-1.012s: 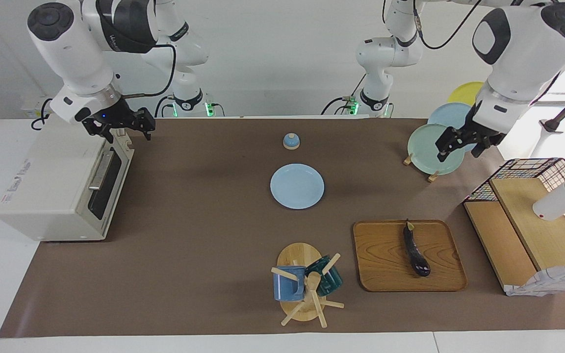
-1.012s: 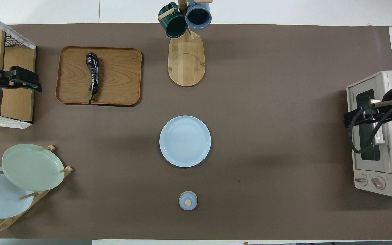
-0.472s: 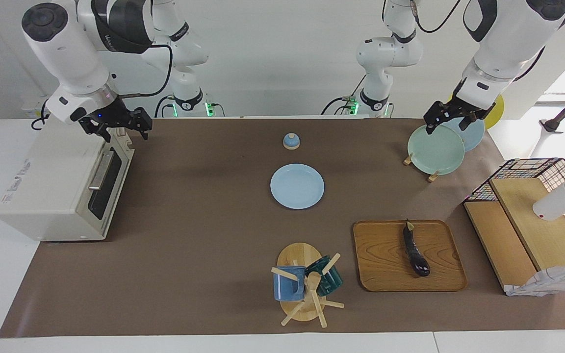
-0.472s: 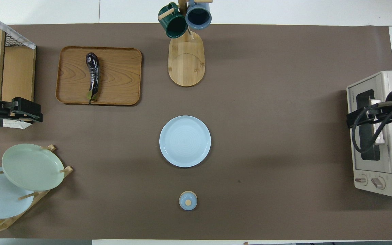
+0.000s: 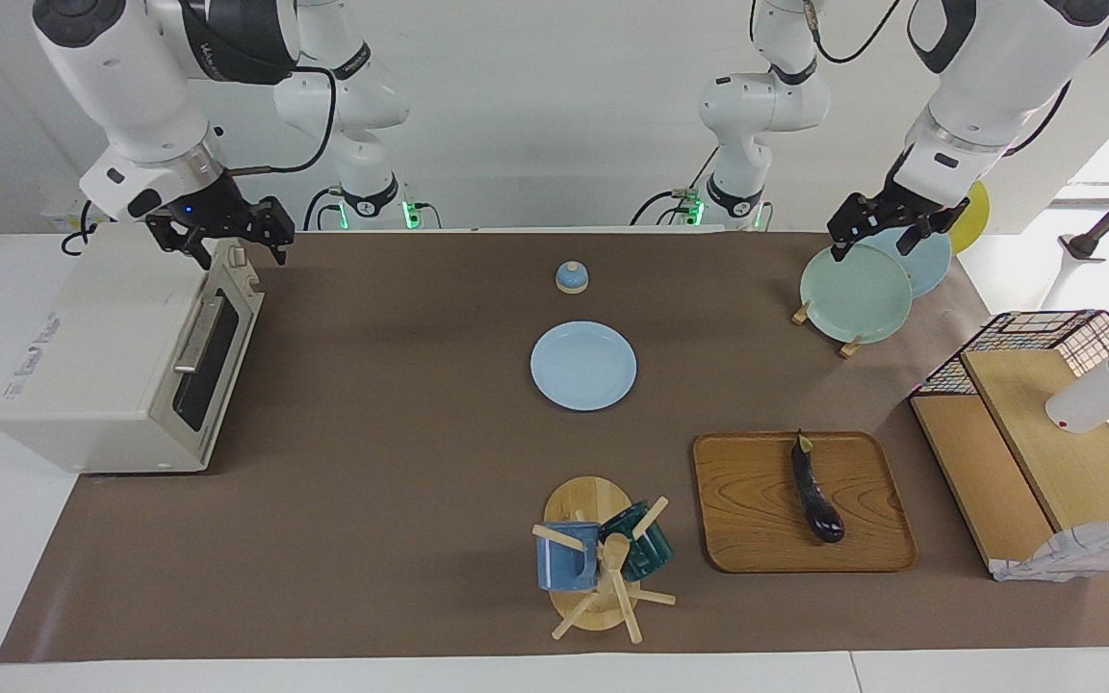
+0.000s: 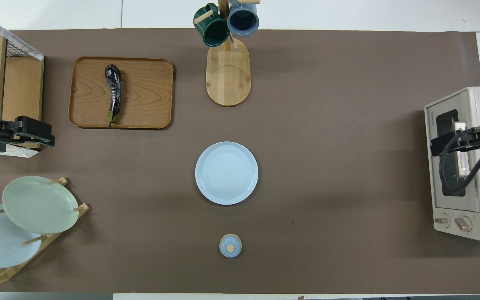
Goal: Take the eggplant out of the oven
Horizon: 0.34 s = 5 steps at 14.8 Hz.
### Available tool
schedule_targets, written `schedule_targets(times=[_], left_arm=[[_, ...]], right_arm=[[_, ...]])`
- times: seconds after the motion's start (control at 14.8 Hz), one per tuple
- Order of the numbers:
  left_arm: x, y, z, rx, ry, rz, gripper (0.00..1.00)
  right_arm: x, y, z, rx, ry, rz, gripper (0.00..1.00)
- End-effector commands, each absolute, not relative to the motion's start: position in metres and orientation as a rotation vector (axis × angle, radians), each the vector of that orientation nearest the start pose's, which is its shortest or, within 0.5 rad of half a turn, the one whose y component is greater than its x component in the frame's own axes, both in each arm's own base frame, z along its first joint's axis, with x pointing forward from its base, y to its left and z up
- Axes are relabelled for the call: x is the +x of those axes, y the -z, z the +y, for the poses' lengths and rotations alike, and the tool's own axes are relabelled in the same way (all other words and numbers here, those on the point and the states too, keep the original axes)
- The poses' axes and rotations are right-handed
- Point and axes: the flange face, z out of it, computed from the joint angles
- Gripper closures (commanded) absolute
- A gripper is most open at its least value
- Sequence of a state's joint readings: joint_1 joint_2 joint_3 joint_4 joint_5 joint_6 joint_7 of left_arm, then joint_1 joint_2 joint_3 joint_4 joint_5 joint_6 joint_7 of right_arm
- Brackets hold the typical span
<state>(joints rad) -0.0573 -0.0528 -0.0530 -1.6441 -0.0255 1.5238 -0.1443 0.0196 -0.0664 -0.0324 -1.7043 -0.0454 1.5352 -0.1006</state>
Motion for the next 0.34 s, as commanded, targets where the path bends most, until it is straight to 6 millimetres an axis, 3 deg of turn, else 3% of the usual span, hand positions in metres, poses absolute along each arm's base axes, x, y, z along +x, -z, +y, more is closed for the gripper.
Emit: schedule_targets(times=[0.0, 0.27], left_arm=[[0.528, -0.6061, -0.0618, -3.17, -0.087, -0.072, 0.0], [0.5273, -0.6087, -0.0609, -3.168, -0.092, -0.074, 0.0]], right_arm=[[0.523, -0.601, -0.0179, -3.16, -0.148, -0.11, 0.0], [0.5253, -0.6052, -0.0128, -3.16, -0.131, -0.127, 0.0]])
